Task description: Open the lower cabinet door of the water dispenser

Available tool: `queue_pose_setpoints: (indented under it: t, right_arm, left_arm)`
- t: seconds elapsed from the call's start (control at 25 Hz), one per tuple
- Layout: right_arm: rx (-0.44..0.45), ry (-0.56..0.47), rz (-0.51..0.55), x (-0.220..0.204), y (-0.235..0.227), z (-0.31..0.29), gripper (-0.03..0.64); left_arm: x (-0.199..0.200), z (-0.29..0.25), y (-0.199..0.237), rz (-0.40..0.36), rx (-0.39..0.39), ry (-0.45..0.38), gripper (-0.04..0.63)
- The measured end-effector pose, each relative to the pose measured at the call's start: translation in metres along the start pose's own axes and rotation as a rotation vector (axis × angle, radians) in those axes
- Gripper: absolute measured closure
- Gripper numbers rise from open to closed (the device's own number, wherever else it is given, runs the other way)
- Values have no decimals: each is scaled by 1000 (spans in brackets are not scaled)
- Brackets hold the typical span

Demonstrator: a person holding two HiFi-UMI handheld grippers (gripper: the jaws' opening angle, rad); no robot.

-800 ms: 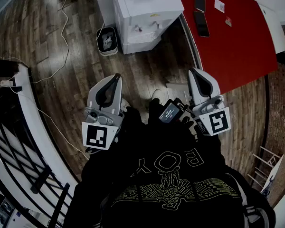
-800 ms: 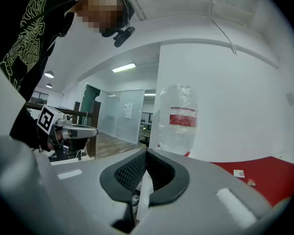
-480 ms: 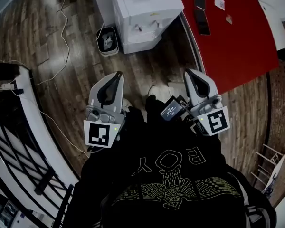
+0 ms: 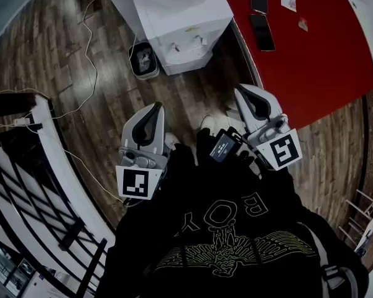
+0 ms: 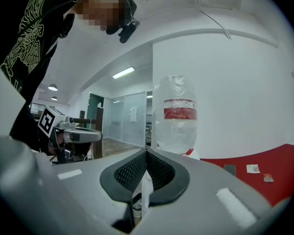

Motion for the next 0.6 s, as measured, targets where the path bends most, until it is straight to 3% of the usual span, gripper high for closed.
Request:
queue_pose_setpoints:
  t: [0.28, 0.6]
  right_arm:
    - [35, 27, -24, -41, -47, 9, 618]
    - [50, 30, -42, -63, -67, 12, 618]
  left_arm:
    - [-23, -32, -19, -31, 92, 68, 589]
    - [-38, -51, -34, -33, 161, 63, 589]
Point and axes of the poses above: the fingertips, and each gripper's own axes: z backward along the fingers, y to its left, x out of its top, the point moved 7 cm from there along z, backward along the fingers, and after that the axes turned 14 degrees about x, right-handed, at the moved point
